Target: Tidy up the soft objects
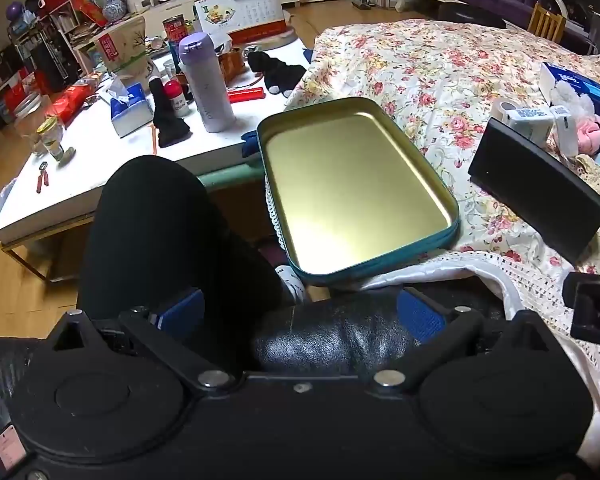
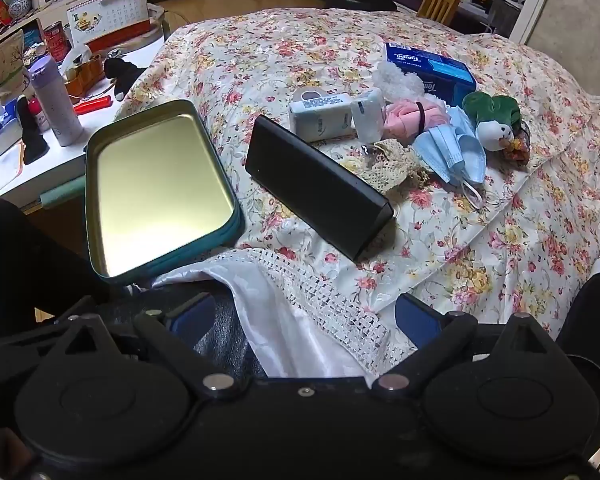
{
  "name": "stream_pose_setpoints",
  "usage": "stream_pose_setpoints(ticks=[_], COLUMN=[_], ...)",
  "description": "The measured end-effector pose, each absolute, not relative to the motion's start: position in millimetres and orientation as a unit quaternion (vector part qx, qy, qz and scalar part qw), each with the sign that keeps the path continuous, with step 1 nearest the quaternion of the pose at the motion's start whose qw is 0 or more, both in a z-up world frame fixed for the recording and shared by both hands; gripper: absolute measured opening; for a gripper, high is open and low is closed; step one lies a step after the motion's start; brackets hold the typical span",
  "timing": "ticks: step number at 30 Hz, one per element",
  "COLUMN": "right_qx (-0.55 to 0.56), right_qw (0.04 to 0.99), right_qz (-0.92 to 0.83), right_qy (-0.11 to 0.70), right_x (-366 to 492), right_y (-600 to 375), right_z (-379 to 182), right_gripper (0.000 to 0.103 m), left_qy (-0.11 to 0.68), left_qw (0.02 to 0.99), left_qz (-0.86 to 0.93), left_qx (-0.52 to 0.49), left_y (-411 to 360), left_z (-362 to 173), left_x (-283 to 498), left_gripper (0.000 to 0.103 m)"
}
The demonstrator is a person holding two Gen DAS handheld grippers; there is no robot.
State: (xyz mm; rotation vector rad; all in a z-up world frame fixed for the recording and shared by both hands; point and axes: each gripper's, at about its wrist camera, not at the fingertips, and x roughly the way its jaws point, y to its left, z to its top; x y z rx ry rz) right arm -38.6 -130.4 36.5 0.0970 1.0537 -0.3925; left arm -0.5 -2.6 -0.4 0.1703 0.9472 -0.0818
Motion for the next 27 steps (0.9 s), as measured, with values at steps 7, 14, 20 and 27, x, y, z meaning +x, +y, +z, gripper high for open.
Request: stream_pose_setpoints(ticks=[7,14,20,27], right_qx=[0.043,0.042,0.039,0.039], right_qw=[0.846,0.844,0.845,0.844], right_qz=[-0.183,-0.182,-0.184,-0.183], right_qy=[0.499,0.502,0.502,0.502], right_x=[-40.8,-41.3,-40.3,-40.4], right_y=[-127.2,-133.2,-127.2,-127.2], right_z=[35.8,37.9,34.0,33.5], right_gripper=[0.097,0.097,0.097,0.097], left_qy=[0.465,0.469,0.469,0.472], left_qw=[0.881,0.879,0.879,0.878], left_qz=[-0.046,-0.048,-0.048,-0.047], left_qx=[0.071,0.068,0.068,0.068], left_y=[-6.0,-1.0,-1.0,-1.2], left_z=[-4.0,-2.2,-1.4,-2.2], left_x=[-0.4,-1.6,-1.6,-0.8], left_gripper=[0.100,0.100,0.100,0.100])
